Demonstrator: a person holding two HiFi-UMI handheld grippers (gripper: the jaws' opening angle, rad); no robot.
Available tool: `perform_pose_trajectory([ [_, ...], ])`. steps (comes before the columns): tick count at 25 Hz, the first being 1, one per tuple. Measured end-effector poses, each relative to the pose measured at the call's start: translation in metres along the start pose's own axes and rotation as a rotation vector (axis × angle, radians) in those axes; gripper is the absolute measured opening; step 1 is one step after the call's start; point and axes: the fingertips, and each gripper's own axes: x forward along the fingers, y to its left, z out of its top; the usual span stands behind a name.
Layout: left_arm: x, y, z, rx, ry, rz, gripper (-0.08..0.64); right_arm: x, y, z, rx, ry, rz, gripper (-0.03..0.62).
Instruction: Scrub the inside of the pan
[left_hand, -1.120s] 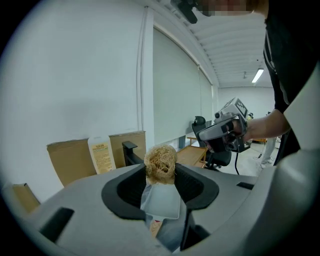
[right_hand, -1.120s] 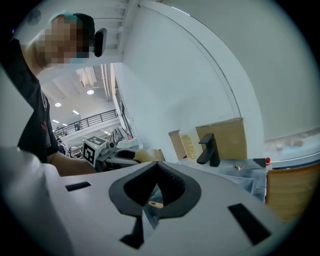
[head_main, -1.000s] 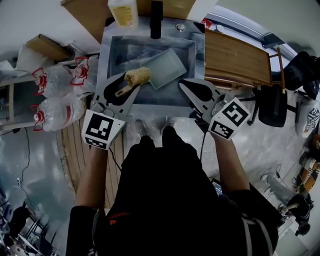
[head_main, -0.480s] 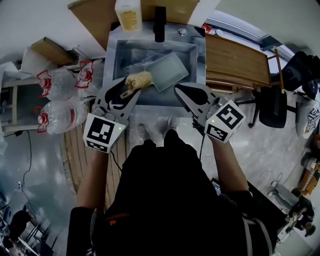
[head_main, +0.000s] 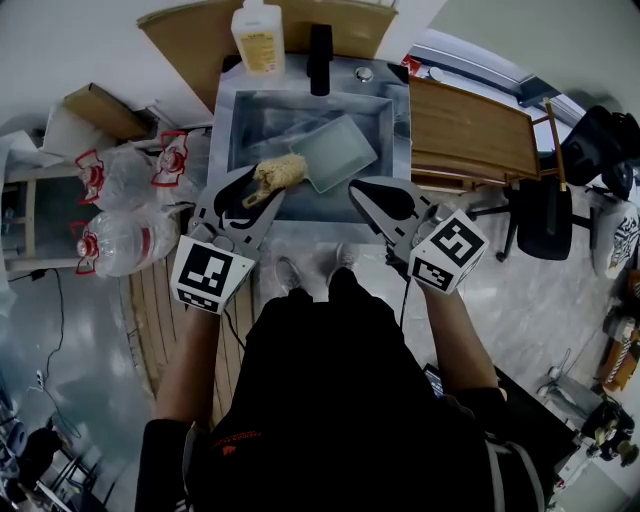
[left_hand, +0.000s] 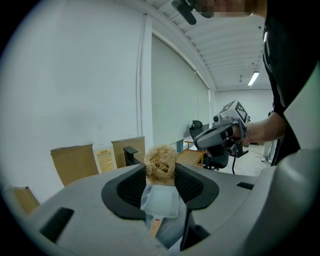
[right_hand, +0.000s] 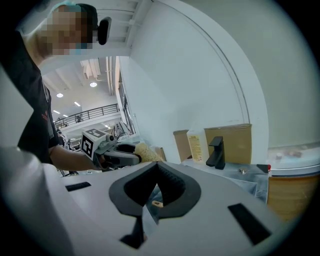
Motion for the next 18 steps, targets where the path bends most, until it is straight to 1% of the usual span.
perform_pose_trajectory([
  [18, 0.0034, -0.0031, -0.0003, -0.004, 0.005, 0.006, 0.178, -0.0025, -0.0032, -0.003, 0.01, 0.001, 0.006, 0.005],
])
